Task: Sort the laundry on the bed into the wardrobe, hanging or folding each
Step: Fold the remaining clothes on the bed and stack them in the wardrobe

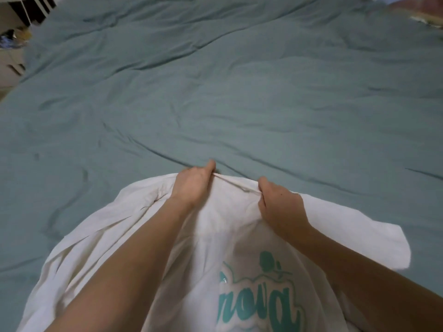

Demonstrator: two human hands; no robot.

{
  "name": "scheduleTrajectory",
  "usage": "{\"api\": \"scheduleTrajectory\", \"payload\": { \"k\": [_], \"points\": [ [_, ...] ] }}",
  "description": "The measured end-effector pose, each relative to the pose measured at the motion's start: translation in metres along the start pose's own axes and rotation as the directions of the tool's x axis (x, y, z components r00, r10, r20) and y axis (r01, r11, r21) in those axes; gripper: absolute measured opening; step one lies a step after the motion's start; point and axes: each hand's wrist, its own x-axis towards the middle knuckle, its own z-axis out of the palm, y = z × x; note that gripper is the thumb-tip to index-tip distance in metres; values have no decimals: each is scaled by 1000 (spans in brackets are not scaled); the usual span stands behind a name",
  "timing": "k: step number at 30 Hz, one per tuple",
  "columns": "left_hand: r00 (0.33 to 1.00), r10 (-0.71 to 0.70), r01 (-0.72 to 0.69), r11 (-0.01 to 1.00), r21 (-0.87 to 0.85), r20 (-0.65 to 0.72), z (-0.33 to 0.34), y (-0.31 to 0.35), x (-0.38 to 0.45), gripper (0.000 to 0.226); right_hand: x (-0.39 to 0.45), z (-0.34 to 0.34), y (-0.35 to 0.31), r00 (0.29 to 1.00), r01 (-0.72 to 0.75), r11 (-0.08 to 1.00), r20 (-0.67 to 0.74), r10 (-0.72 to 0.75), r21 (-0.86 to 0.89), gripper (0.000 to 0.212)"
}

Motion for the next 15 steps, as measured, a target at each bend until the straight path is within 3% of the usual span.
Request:
{"api": "scheduleTrajectory", "payload": {
  "k": [2, 4, 5, 8, 11, 13, 15],
  "points": [
    [997, -38, 29, 989, -146, -60, -7, 2, -5, 8, -14, -9, 10, 994, -105, 987, -31, 109, 119, 24],
    [988, -79, 46, 969, -243, -130, -16, 3, -9, 12, -23, -18, 16, 966, -259, 895, 115, 232, 363, 18],
    [987, -72, 31, 965, -261, -147, -21, 2, -11, 14, -26, -20, 19, 963, -266, 868, 157, 219, 420, 15],
    [988, 61, -94, 964, -248, -139, -38, 8, -14, 13, -19, -29, 14, 978, -198, 872, 149, 145, 448, 14],
    [983, 107, -142, 957, -254, -148, -45, 17, -15, 13, 1, -25, -7, 951, -275, 851, 258, 171, 448, 37],
    [981, 101, -146, 948, -281, -168, -45, 18, -18, 11, 4, -17, -18, 887, -441, 765, 358, 291, 470, 48],
    [985, 57, -107, 945, -310, -165, -42, 18, -21, 10, 2, -11, -20, 726, -687, 517, 464, 507, 511, 55]
  ]
}}
